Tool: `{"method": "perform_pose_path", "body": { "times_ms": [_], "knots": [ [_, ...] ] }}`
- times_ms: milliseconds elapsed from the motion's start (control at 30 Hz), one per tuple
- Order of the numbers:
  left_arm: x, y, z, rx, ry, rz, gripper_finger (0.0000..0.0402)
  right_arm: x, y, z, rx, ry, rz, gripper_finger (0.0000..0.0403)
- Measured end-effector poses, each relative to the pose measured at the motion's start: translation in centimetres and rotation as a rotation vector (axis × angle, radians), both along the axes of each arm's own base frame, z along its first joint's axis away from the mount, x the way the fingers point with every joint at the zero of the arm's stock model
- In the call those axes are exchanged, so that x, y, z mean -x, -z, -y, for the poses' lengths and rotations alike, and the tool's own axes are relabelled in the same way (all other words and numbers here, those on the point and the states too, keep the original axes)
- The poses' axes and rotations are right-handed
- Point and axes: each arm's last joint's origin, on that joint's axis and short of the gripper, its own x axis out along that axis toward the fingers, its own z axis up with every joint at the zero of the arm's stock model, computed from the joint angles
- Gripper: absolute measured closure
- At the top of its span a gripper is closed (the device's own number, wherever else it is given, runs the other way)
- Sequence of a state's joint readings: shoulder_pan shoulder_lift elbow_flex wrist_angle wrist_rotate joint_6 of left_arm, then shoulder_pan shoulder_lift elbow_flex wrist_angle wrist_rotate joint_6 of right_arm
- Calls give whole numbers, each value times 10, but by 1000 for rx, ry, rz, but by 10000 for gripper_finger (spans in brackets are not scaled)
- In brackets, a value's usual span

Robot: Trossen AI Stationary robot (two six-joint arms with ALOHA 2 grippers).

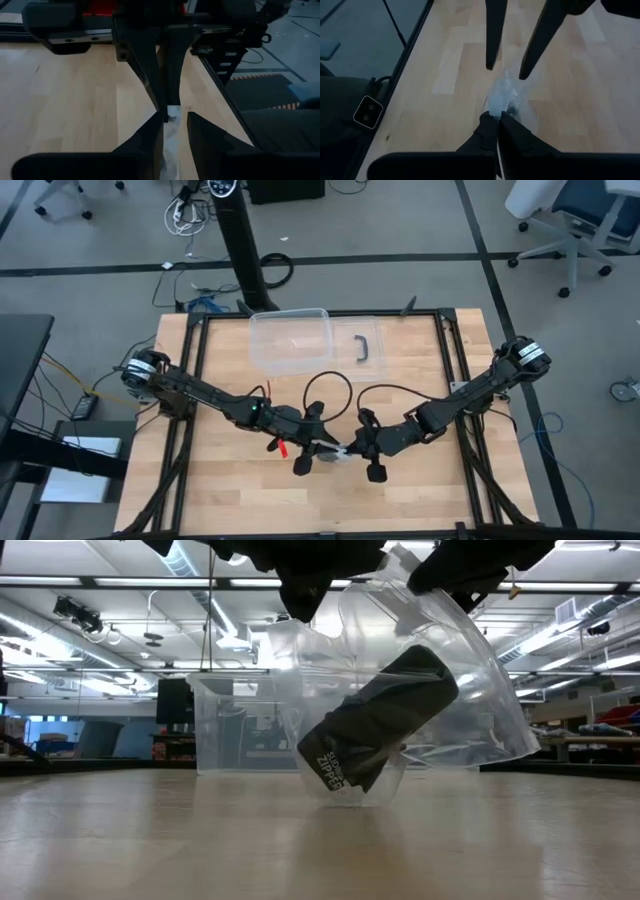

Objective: Roll bandage
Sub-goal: Close the transparent zip bag

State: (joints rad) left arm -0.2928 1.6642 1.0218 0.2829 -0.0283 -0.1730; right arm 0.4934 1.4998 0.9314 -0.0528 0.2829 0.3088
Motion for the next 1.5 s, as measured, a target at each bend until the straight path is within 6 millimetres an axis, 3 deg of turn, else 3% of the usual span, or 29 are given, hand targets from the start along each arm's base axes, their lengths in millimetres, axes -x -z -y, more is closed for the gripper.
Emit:
{"method": "perform_pose_path", "body": {
  "times_ms": [667,1300,1500],
  "knots": [
    [-8,5,2,-30,-15,-37,317,-1,1,3,-2,-2,-16,403],
    [-14,13,3,-50,8,-28,396,-1,2,3,-3,-6,-25,403],
    [-15,14,2,-71,0,-22,400,0,3,3,-4,-8,-28,403]
  ]
}}
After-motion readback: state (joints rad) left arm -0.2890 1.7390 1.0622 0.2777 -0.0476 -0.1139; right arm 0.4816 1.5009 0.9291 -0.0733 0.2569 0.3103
